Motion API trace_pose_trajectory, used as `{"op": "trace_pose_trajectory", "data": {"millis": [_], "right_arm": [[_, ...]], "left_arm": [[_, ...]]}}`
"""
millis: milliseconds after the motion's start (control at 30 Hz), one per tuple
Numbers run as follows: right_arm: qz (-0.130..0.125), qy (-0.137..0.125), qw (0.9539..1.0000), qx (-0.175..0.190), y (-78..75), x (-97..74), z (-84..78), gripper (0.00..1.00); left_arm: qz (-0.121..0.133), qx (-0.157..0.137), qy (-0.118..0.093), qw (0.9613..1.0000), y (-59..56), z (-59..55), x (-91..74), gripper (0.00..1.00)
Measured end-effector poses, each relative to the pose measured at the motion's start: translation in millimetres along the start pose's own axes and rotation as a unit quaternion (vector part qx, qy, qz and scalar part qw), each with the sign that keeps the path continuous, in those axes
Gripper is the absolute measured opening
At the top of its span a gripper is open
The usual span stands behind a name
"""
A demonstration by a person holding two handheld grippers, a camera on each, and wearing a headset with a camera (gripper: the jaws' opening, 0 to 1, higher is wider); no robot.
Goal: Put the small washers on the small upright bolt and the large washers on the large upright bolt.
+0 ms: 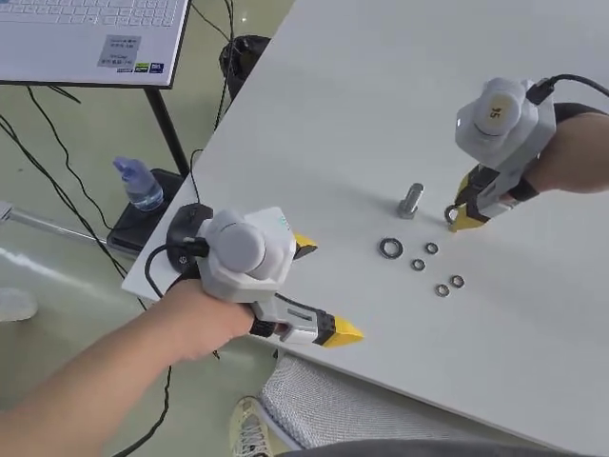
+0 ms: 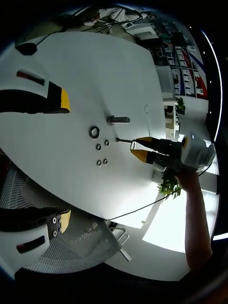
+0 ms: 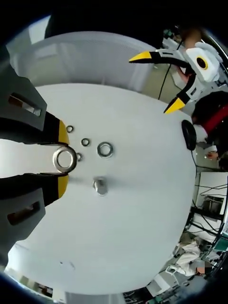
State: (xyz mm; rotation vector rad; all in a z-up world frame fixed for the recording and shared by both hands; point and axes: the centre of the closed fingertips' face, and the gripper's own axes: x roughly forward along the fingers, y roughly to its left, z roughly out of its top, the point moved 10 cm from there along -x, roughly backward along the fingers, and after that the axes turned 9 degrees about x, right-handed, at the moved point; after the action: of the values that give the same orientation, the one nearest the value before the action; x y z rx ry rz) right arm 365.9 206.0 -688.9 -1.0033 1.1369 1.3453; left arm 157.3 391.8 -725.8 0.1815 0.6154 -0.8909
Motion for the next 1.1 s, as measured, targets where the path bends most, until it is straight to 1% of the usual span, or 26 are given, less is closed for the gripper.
{"op": "trace_pose_trajectory", "data": {"millis": [167, 233, 367, 533, 633, 733, 900, 967, 1000, 1100], "right_arm": [[-0.005, 0.001, 1.0, -0.002, -10.9, -2.1, 5.8, 0.21], [-0.007, 0.003, 1.0, -0.001, -15.5, -2.7, 7.6, 0.21], [-0.009, 0.003, 1.0, -0.001, -23.1, -5.2, 12.7, 0.21], [-0.015, 0.002, 0.9999, -0.004, -26.4, -6.6, 21.4, 0.21], [-0.014, 0.002, 0.9999, -0.007, -30.0, -3.6, 27.0, 0.21], [-0.016, 0.004, 0.9998, -0.014, -29.3, -2.5, 33.0, 0.21], [-0.017, -0.001, 0.9997, -0.015, -31.0, -1.7, 41.9, 0.21], [-0.02, -0.003, 0.9997, -0.017, -33.2, 0.2, 43.8, 0.21], [-0.019, -0.002, 0.9996, -0.019, -32.6, 3.6, 48.4, 0.21], [-0.018, -0.004, 0.9997, -0.016, -31.7, 6.0, 52.7, 0.21]], "left_arm": [[0.001, -0.003, -0.004, 1.0, 0.7, -0.4, -0.2, 0.81], [0.008, 0.0, -0.006, 1.0, 1.3, -0.6, -0.2, 0.83], [0.013, -0.001, -0.011, 0.9999, 2.2, -0.3, -1.3, 0.85], [0.016, 0.002, -0.011, 0.9998, 6.9, -0.7, -3.1, 0.85], [0.017, 0.005, -0.008, 0.9998, 8.8, -1.3, -3.2, 0.85], [0.018, 0.007, -0.007, 0.9998, 9.7, -1.3, -3.1, 0.86], [0.026, 0.012, -0.009, 0.9996, 11.4, -1.0, -2.6, 0.87], [0.034, 0.015, -0.011, 0.9993, 12.4, -1.2, -2.1, 0.89], [0.035, 0.019, -0.008, 0.9992, 12.4, -1.4, -2.0, 0.88], [0.037, 0.017, -0.012, 0.9991, 12.7, -1.2, -2.3, 0.89]]}}
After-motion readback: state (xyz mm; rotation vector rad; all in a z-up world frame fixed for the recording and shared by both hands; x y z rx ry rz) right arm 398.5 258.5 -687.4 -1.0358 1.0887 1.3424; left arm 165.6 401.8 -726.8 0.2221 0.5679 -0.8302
